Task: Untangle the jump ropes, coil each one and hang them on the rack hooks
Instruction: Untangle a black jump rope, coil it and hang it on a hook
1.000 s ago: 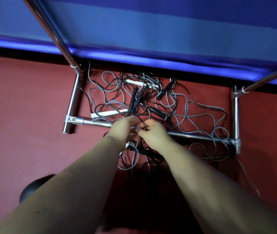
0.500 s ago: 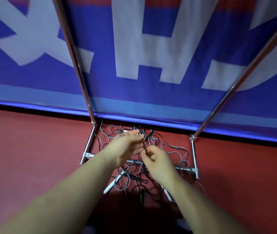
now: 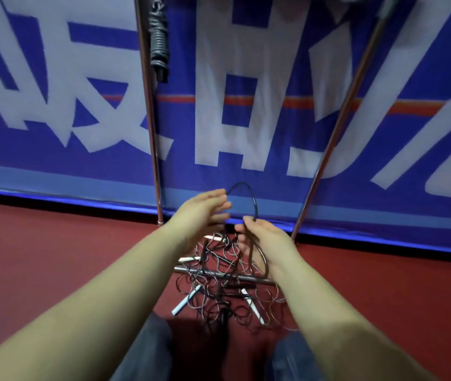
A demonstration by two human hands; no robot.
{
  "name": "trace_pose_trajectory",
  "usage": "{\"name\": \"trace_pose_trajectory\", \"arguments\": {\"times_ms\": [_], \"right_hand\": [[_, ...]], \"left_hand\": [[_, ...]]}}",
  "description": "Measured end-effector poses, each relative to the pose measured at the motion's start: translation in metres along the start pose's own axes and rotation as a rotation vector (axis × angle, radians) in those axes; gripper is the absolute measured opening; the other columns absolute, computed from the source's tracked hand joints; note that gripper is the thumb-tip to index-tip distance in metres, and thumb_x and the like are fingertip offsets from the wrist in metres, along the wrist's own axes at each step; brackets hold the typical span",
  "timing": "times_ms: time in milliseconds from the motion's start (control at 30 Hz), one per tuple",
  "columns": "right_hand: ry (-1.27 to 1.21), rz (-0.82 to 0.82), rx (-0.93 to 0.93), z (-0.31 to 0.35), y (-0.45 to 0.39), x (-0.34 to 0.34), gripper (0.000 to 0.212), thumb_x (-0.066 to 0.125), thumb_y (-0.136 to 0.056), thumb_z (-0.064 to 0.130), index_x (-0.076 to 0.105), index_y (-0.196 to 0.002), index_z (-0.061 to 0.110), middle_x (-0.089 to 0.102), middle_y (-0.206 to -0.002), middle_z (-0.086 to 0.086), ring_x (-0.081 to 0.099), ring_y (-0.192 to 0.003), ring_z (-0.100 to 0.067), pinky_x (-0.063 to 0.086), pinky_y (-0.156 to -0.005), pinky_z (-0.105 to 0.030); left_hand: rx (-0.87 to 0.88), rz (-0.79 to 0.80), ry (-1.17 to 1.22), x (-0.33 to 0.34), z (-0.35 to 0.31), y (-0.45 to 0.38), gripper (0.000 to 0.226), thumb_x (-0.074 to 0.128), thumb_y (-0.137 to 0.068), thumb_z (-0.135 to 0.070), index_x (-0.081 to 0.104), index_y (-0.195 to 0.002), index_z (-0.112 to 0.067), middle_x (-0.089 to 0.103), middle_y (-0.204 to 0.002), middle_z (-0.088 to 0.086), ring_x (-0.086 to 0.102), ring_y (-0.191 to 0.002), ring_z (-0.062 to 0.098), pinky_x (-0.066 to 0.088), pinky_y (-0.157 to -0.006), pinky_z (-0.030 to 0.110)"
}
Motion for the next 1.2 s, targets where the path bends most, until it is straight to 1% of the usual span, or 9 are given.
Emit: {"name": "trace_pose_trajectory", "arguments": {"times_ms": [233,400,533,633,700,800,933,1033,1200], "right_hand": [[-0.009,-0.116,-0.216,0.039,0.042,0.002,0.016,0.059,-0.088,0.004,0.054,-0.076,0.013,0.061,-0.065,-0.001,0.057,-0.053,-0.006,0.047,-0.049,-0.017],[0.17,-0.129,-0.206,0.044,0.061,-0.002,0.007,0.064,-0.086,0.015,0.057,-0.084,0.014,0.063,-0.076,-0.001,0.057,-0.061,-0.009,0.048,-0.059,-0.022],[0.913,-0.026,0.002,0.035,0.074,0.001,0.048,0.071,-0.077,0.044,0.052,-0.112,0.017,0.062,-0.091,-0.002,0.059,-0.073,-0.016,0.048,-0.063,-0.03],[1.258,-0.158,-0.17,0.058,0.083,0.004,0.079,0.067,-0.077,0.051,0.029,-0.14,0.023,0.05,-0.127,-0.003,0.056,-0.106,-0.02,0.044,-0.079,-0.029],[1.251,-0.134,-0.31,0.071,0.093,0.019,0.067,0.059,-0.084,0.05,0.03,-0.141,0.029,0.046,-0.126,-0.001,0.053,-0.107,-0.019,0.042,-0.079,-0.028],[1.253,-0.064,-0.494,0.085,0.105,0.04,0.025,0.043,-0.095,0.042,0.055,-0.104,0.022,0.051,-0.099,-0.003,0.05,-0.077,-0.016,0.035,-0.062,-0.029],[1.101,-0.073,-0.604,0.096,0.114,0.041,0.028,0.044,-0.096,0.036,0.061,-0.085,0.017,0.059,-0.09,-0.003,0.054,-0.079,-0.017,0.036,-0.063,-0.029],[1.002,-0.045,-0.65,0.098,0.119,0.043,0.031,0.05,-0.093,0.034,0.058,-0.075,0.011,0.054,-0.066,-0.005,0.046,-0.059,-0.016,0.034,-0.056,-0.03],[0.647,-0.098,-0.609,0.103,0.123,0.038,0.025,0.054,-0.093,0.028,0.058,-0.071,0.017,0.055,-0.056,0.003,0.053,-0.052,-0.009,0.043,-0.054,-0.023]], "left_hand": [[-0.346,0.385,-0.056,0.034,0.02,0.076,0.05,0.038,-0.091,-0.057,0.065,-0.098,-0.016,0.069,-0.088,0.008,0.066,-0.064,0.018,0.054,-0.061,0.026],[-0.031,0.202,-0.232,0.015,-0.025,0.084,0.022,0.043,-0.097,-0.016,0.063,-0.101,-0.007,0.044,-0.051,-0.005,0.031,-0.037,0.004,0.022,-0.035,0.014],[0.204,0.019,-0.541,0.013,-0.059,0.094,0.018,0.05,-0.095,-0.012,0.067,-0.094,-0.008,0.042,-0.047,-0.004,0.031,-0.034,0.005,0.025,-0.035,0.014],[0.308,-0.004,-0.504,0.025,-0.075,0.102,0.009,0.058,-0.09,-0.01,0.064,-0.085,-0.011,0.044,-0.04,-0.008,0.034,-0.03,0.002,0.027,-0.035,0.012],[0.325,0.045,-0.44,0.036,-0.082,0.107,0.007,0.06,-0.088,-0.006,0.061,-0.083,-0.01,0.044,-0.039,-0.008,0.034,-0.03,0.002,0.026,-0.034,0.012],[0.349,0.095,-0.368,0.046,-0.093,0.111,0.011,0.06,-0.088,-0.006,0.061,-0.078,-0.01,0.05,-0.044,-0.004,0.034,-0.033,0.003,0.026,-0.035,0.012],[0.333,0.117,-0.074,0.045,-0.101,0.114,0.012,0.056,-0.091,-0.016,0.063,-0.082,-0.012,0.058,-0.059,0.0,0.038,-0.041,0.006,0.031,-0.039,0.014],[0.295,0.139,0.116,0.043,-0.098,0.113,0.018,0.053,-0.091,-0.027,0.066,-0.091,-0.015,0.055,-0.06,-0.004,0.042,-0.045,0.005,0.035,-0.043,0.015],[0.424,0.084,-0.357,0.045,-0.077,0.109,0.02,0.053,-0.091,-0.038,0.066,-0.096,-0.025,0.066,-0.091,-0.007,0.062,-0.085,0.011,0.048,-0.084,0.027]]}}
Point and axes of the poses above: each hand's wrist, its own y-axis away from the middle knuckle, its own x-axis out of the palm, z = x × y, the point moved 7 cm from there along -y, towards the middle knuckle
